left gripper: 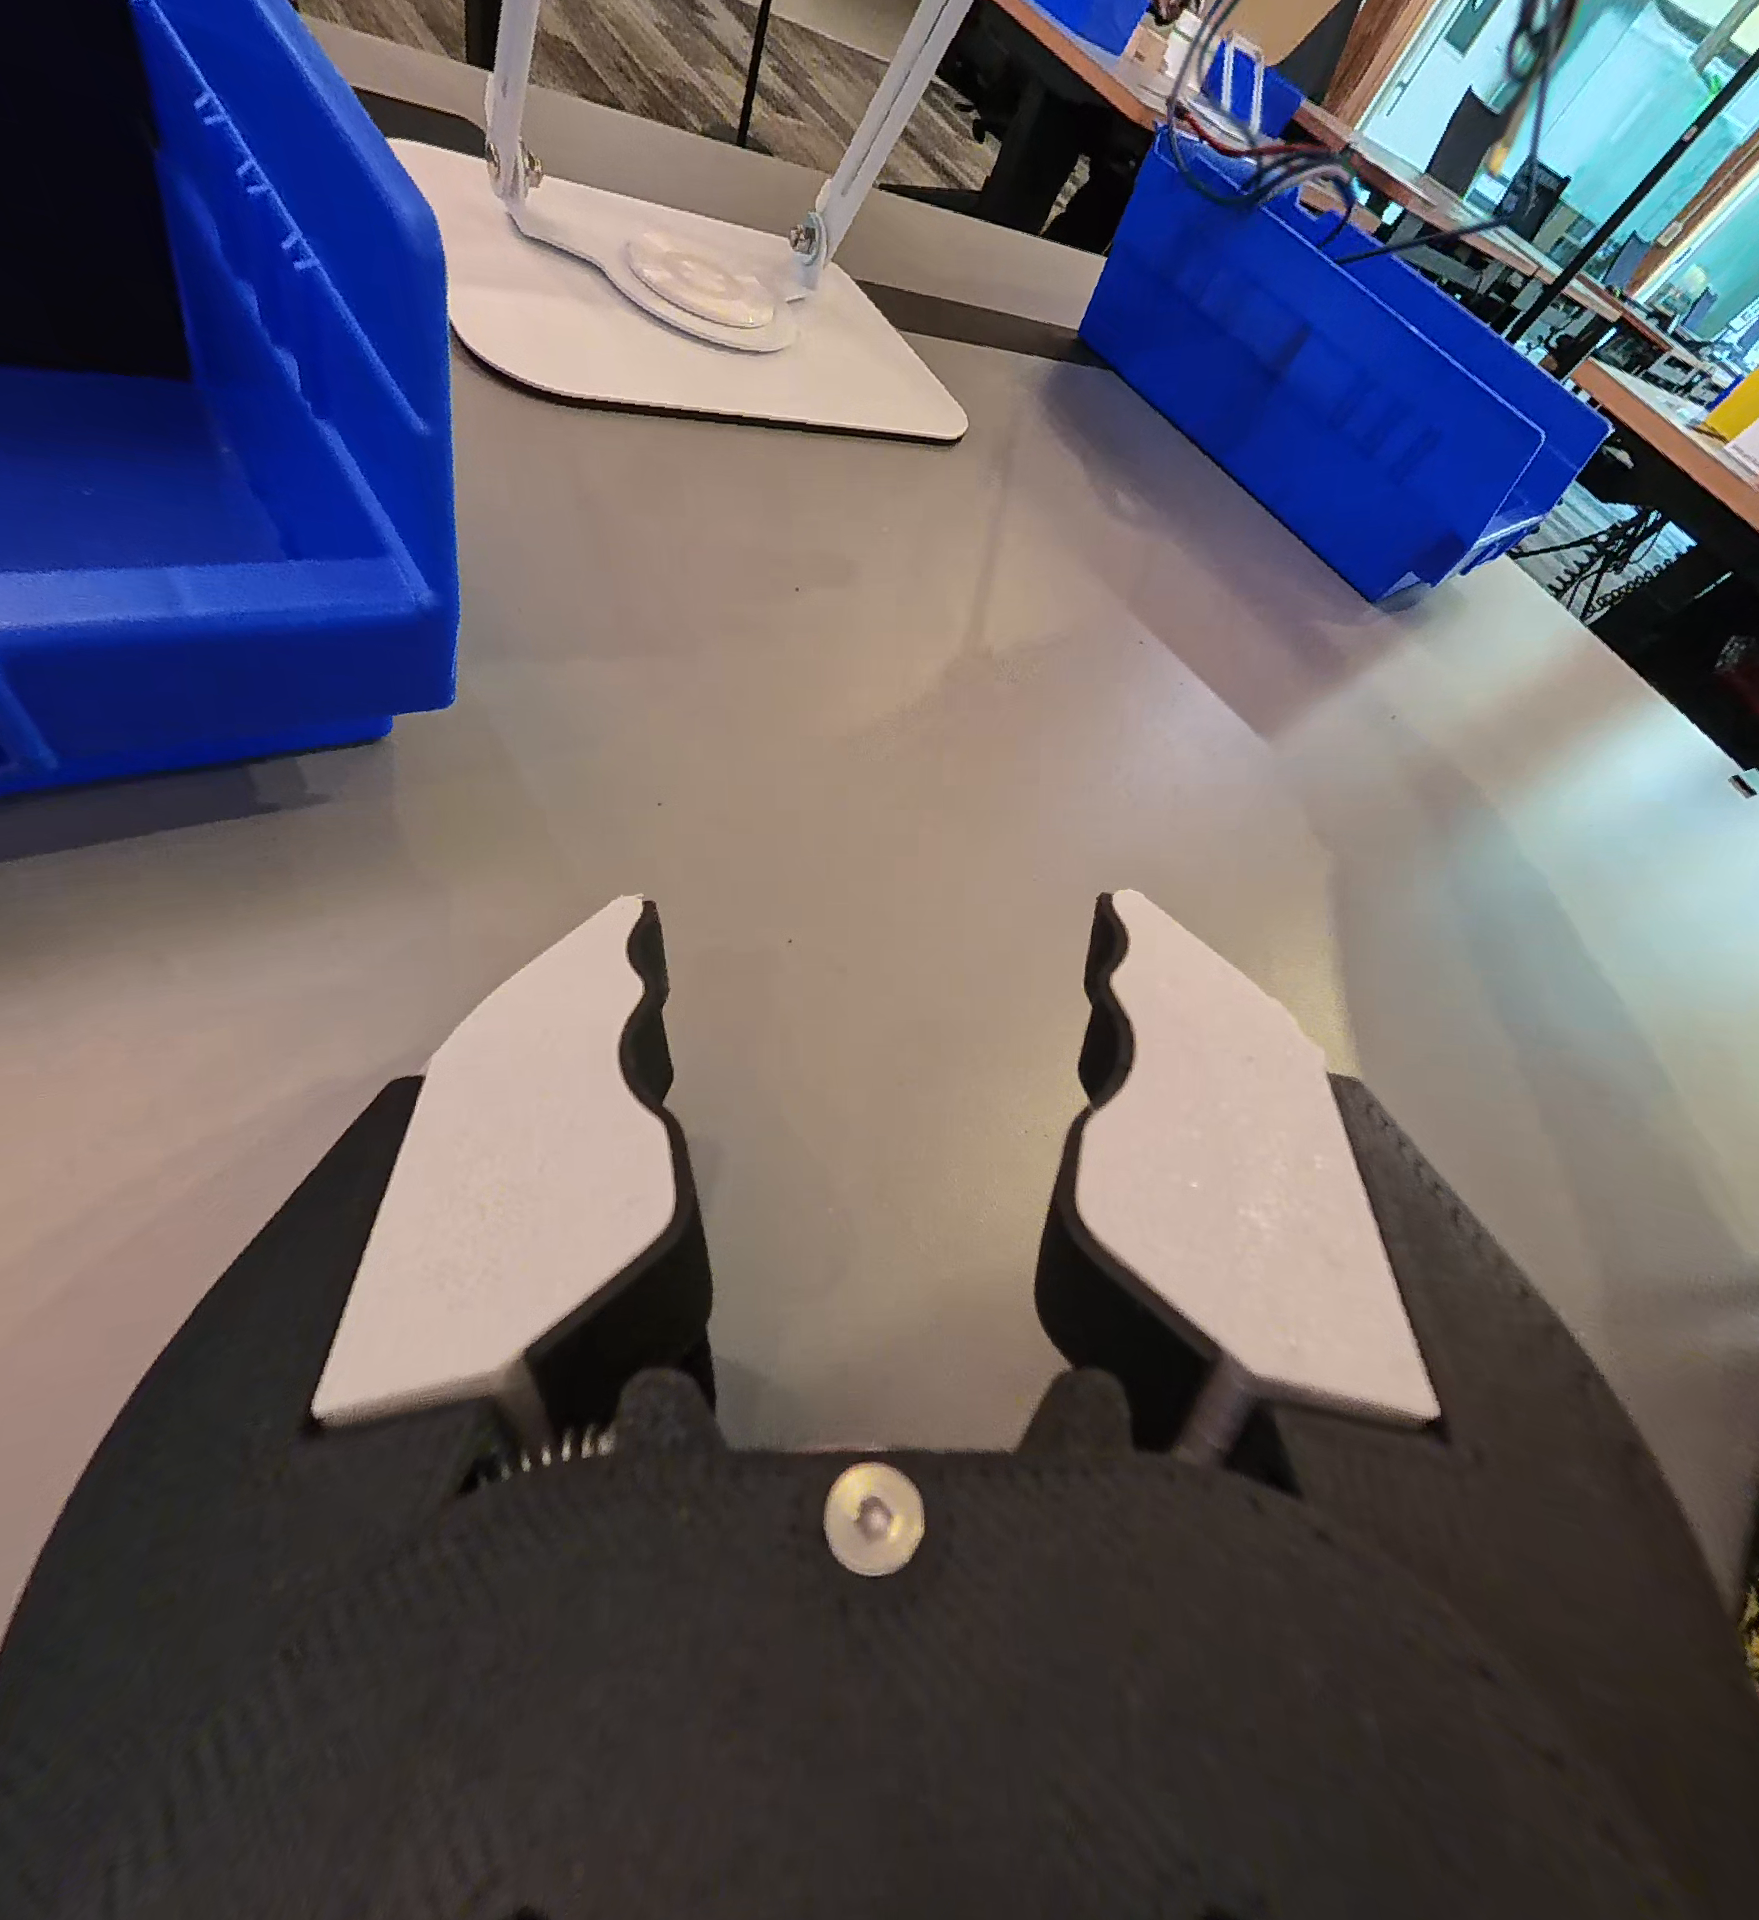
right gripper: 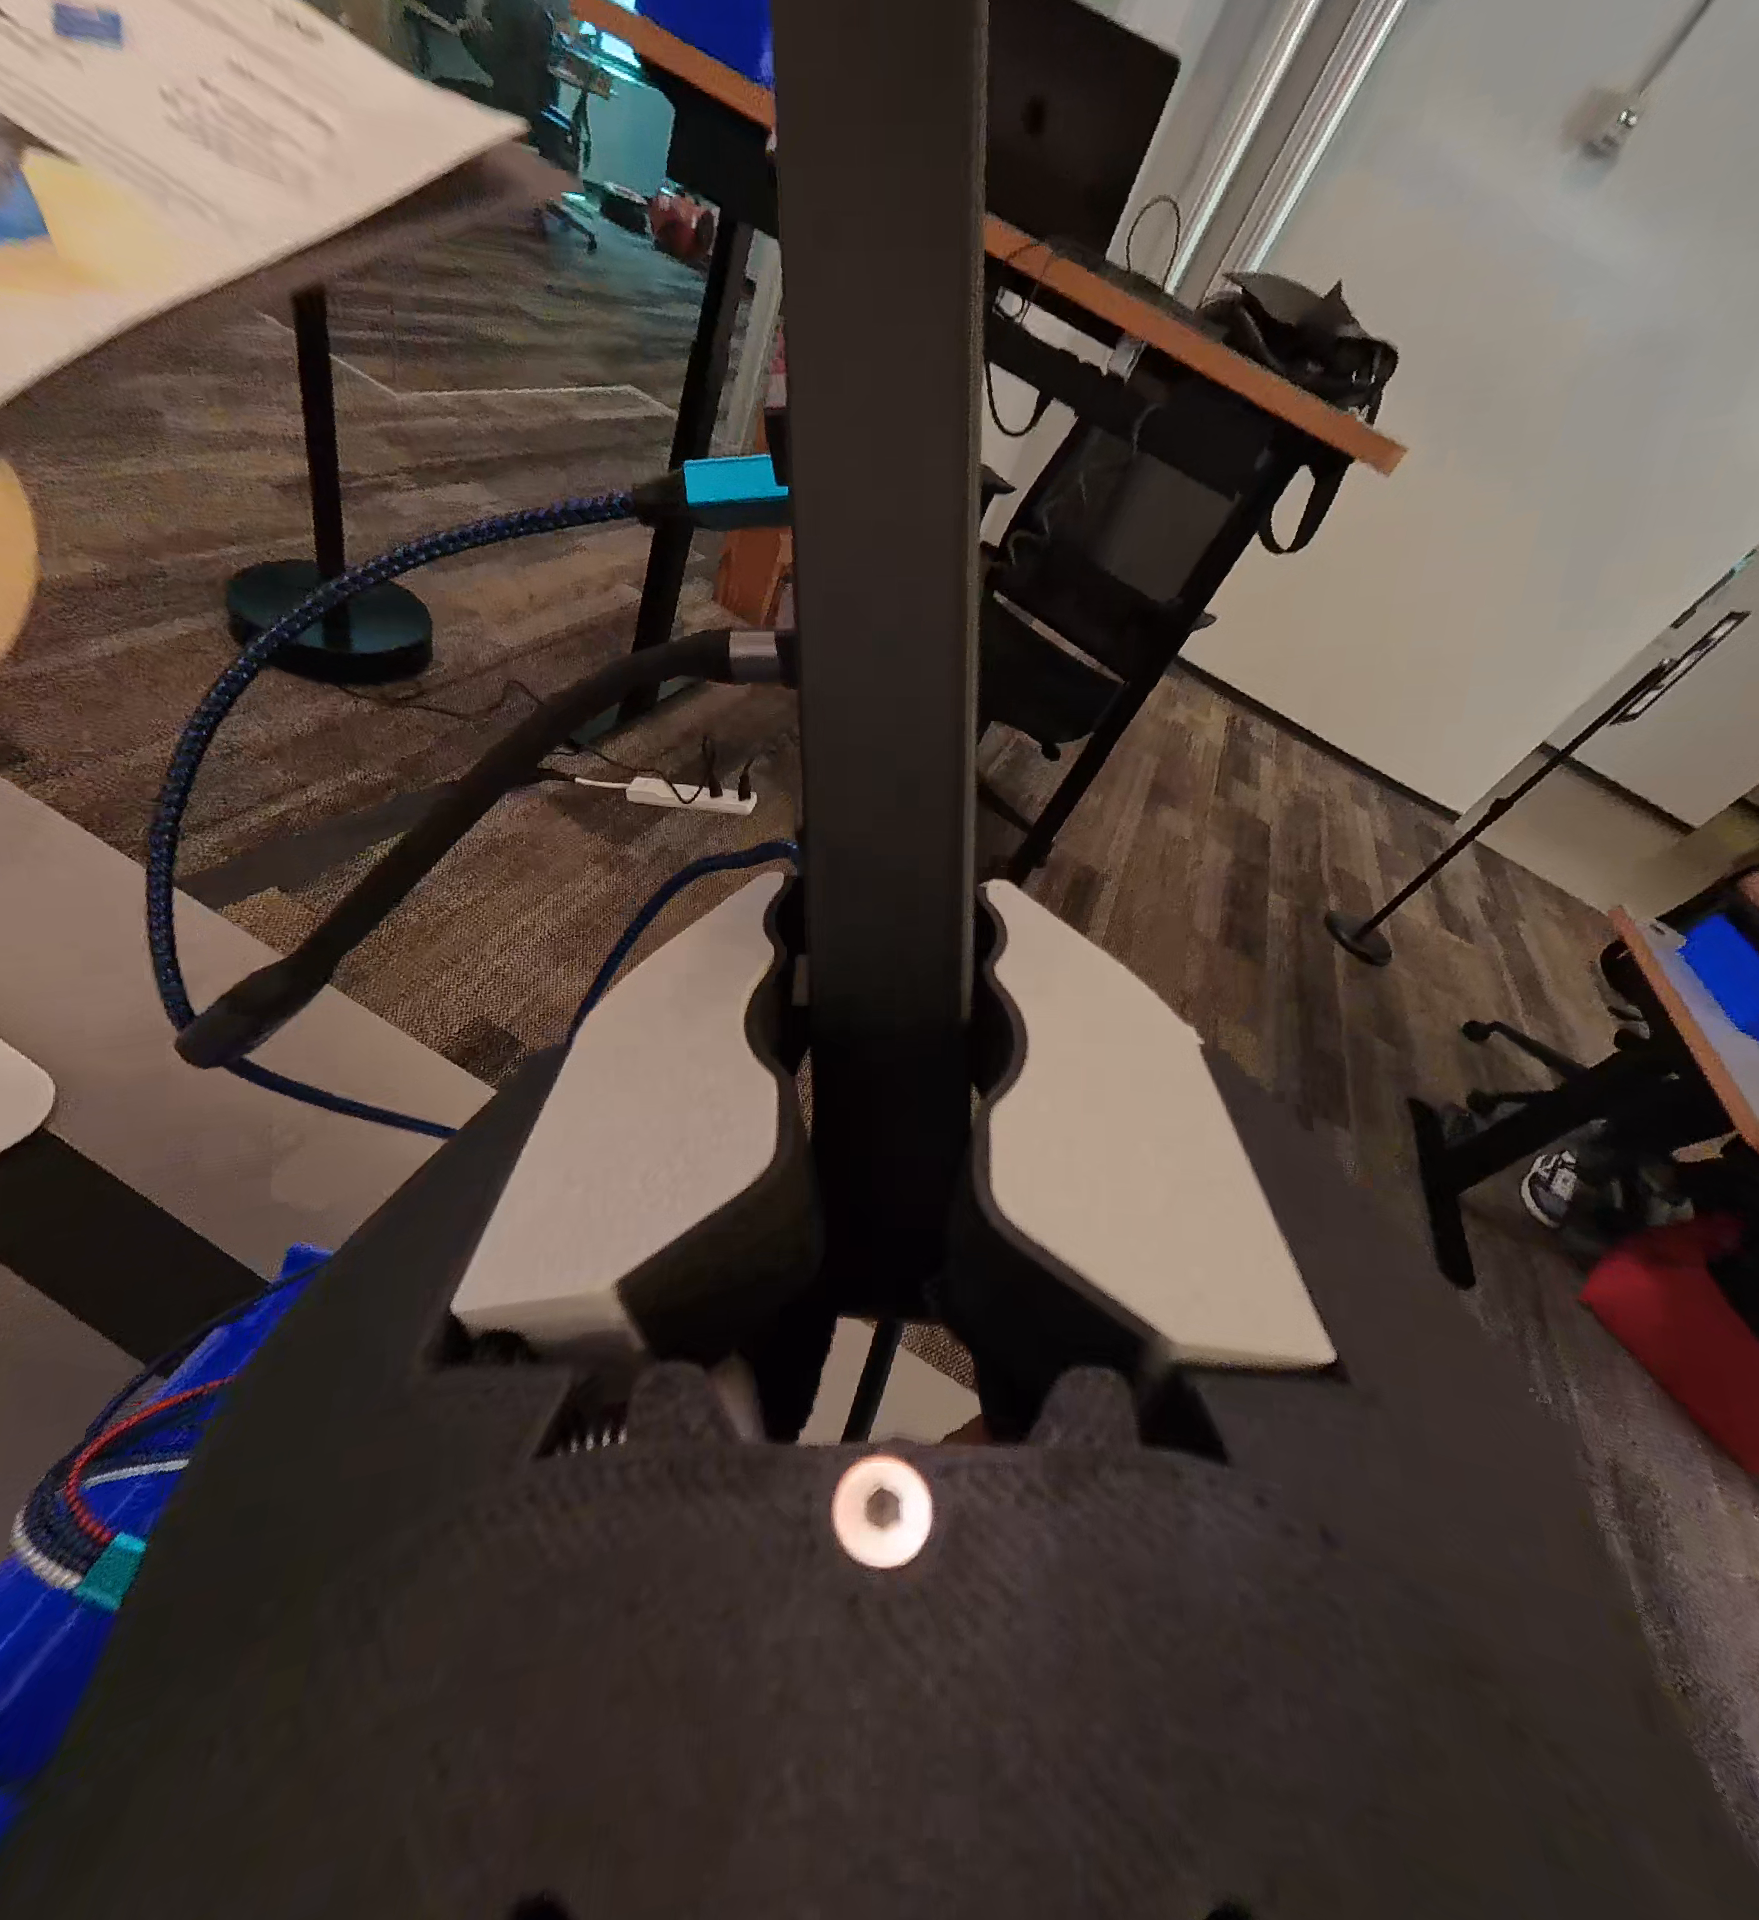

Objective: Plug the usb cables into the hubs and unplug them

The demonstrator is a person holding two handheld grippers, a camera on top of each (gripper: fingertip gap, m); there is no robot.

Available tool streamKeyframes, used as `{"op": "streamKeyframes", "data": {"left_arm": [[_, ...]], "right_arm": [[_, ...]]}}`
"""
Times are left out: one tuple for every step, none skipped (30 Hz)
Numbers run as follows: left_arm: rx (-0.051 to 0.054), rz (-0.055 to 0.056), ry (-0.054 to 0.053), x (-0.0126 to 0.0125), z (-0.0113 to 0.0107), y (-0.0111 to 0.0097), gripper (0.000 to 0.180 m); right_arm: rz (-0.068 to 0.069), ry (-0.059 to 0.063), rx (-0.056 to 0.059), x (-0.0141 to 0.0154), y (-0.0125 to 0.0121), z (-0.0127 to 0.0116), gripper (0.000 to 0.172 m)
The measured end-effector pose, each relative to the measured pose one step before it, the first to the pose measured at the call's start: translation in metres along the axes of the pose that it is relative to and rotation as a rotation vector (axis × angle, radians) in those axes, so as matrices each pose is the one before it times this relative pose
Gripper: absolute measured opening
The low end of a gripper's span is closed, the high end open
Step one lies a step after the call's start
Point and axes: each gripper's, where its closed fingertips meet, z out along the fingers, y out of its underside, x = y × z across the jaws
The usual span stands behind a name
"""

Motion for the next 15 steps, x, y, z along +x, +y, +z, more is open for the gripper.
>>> {"op": "streamKeyframes", "data": {"left_arm": [[0.0005, 0.0005, 0.0007, 0.00018, -0.00011, 0.00005, 0.077], [0.0006, 0.0002, -0.0006, -0.00005, 0.00001, -0.00016, 0.077], [-0.0003, -0.0001, 0.0005, 0.00003, 0.00001, 0.00013, 0.077], [0.0001, -0.0001, 0.0014, 0.00019, 0.00000, -0.00001, 0.077], [0.0001, -0.0005, -0.0001, -0.00006, 0.00004, -0.00006, 0.077], [-0.0006, 0.0002, -0.0004, -0.00002, 0.00005, 0.00006, 0.077], [-0.0003, 0.0011, 0.0004, 0.00010, 0.00003, 0.00007, 0.077], [0.0021, 0.0014, 0.0000, 0.00020, -0.00023, -0.00020, 0.077], [0.0036, 0.0004, -0.0005, 0.00000, -0.00035, -0.00040, 0.077], [0.0043, -0.0002, -0.0001, 0.00001, -0.00048, -0.00046, 0.077], [0.0036, -0.0001, 0.0006, 0.00001, -0.00037, -0.00035, 0.077], [0.0016, -0.0004, 0.0011, 0.00008, -0.00018, -0.00024, 0.077], [0.0010, -0.0006, 0.0006, 0.00004, -0.00010, -0.00010, 0.077], [0.0006, -0.0003, 0.0008, 0.00005, -0.00001, 0.00002, 0.077], [-0.0016, 0.0000, 0.0017, 0.00022, 0.00009, 0.00013, 0.077]], "right_arm": [[0.0099, 0.0037, 0.0052, -0.00379, 0.01039, 0.00570, 0.028], [0.0130, 0.0072, 0.0056, -0.00299, 0.00995, 0.00498, 0.028], [0.0192, 0.0121, 0.0123, -0.00167, 0.00900, 0.00407, 0.028], [0.0327, 0.0087, 0.0217, -0.00112, 0.00758, 0.00336, 0.028], [0.0419, 0.0050, 0.0266, -0.00074, 0.00685, 0.00297, 0.028], [0.0393, 0.0066, 0.0261, -0.00037, 0.00668, 0.00248, 0.028], [0.0354, 0.0052, 0.0259, -0.00056, 0.00693, 0.00215, 0.028], [0.0305, -0.0023, 0.0334, -0.00195, 0.00623, 0.00135, 0.028], [0.0255, -0.0134, 0.0344, -0.00337, 0.00624, 0.00086, 0.029], [0.0238, -0.0101, 0.0157, -0.00238, 0.00819, 0.00056, 0.029], [0.0187, -0.0036, -0.0014, -0.00097, 0.01042, 0.00020, 0.029], [0.0118, -0.0086, -0.0137, -0.00110, 0.01190, -0.00009, 0.029], [-0.0025, -0.0001, -0.0339, -0.00018, 0.01408, -0.00090, 0.029], [-0.0317, 0.0116, -0.0388, 0.00063, 0.01367, -0.00209, 0.029], [-0.0377, 0.0061, -0.0332, -0.00034, 0.01187, -0.00299, 0.029]]}}
